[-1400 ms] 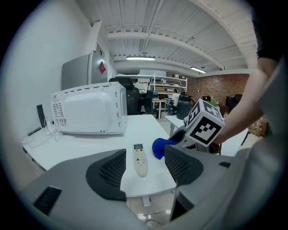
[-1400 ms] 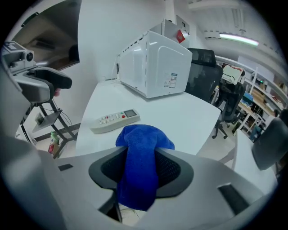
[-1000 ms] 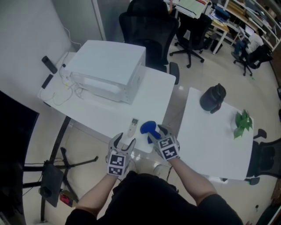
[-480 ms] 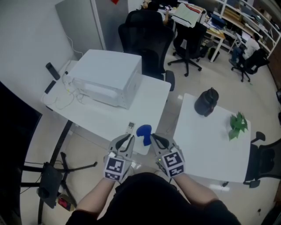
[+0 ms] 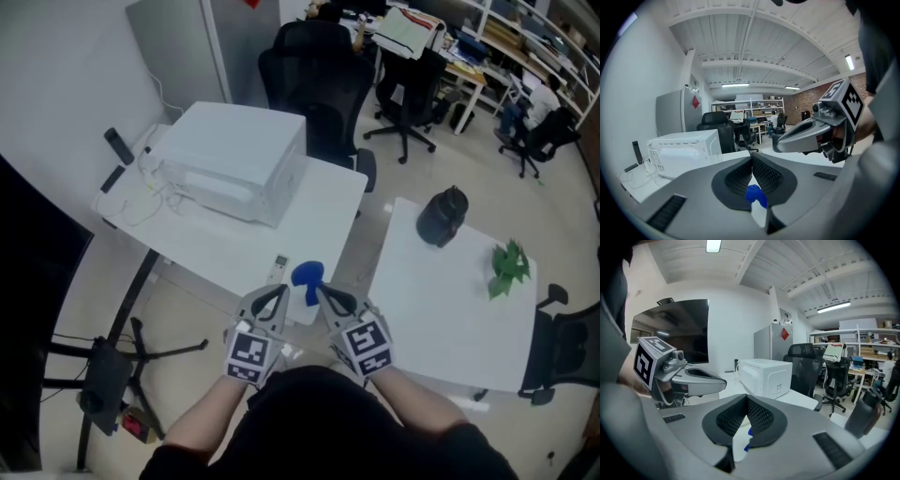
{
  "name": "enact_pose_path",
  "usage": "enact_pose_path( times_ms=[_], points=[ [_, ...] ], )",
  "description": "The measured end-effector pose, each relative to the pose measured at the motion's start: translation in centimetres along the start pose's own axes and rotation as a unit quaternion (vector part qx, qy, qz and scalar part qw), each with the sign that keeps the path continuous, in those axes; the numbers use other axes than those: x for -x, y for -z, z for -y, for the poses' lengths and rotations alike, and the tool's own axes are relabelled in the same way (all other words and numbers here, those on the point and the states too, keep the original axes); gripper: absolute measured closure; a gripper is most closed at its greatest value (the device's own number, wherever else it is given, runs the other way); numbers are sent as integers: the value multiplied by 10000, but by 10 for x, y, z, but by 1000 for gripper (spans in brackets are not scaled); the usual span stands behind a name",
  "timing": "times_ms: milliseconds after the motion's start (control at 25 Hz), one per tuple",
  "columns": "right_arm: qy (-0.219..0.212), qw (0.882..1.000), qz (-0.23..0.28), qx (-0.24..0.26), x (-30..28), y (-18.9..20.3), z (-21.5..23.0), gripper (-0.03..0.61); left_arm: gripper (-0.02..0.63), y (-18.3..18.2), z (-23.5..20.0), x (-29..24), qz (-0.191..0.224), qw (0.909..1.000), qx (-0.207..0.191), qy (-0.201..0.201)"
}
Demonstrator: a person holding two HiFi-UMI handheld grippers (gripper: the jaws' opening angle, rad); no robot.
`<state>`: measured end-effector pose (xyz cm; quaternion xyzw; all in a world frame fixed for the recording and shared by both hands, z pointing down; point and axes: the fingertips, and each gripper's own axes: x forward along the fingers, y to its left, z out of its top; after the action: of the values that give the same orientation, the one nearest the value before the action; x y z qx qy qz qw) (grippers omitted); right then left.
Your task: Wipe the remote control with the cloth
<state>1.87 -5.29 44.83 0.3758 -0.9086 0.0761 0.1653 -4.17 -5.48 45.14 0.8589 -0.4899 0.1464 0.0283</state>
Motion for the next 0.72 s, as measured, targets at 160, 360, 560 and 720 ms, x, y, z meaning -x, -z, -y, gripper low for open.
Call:
enact_pose_path(
  times_ms=[160, 360, 560, 720],
  points=[
    [-27, 10000, 0, 38, -1, 0, -1, 569, 611, -1, 2, 0, -36, 10000, 30, -14],
    [-21, 10000, 14, 4, -1, -3, -4, 569, 611, 0, 3, -1, -77, 10000, 27, 4],
    [-25, 10000, -6, -3, -3, -1, -4, 569, 611, 3, 3, -1, -119, 9999, 44, -6],
    [-9, 10000, -10, 1, -3, -1, -3, 569, 611, 5, 3, -2, -135, 9999, 48, 3]
  ],
)
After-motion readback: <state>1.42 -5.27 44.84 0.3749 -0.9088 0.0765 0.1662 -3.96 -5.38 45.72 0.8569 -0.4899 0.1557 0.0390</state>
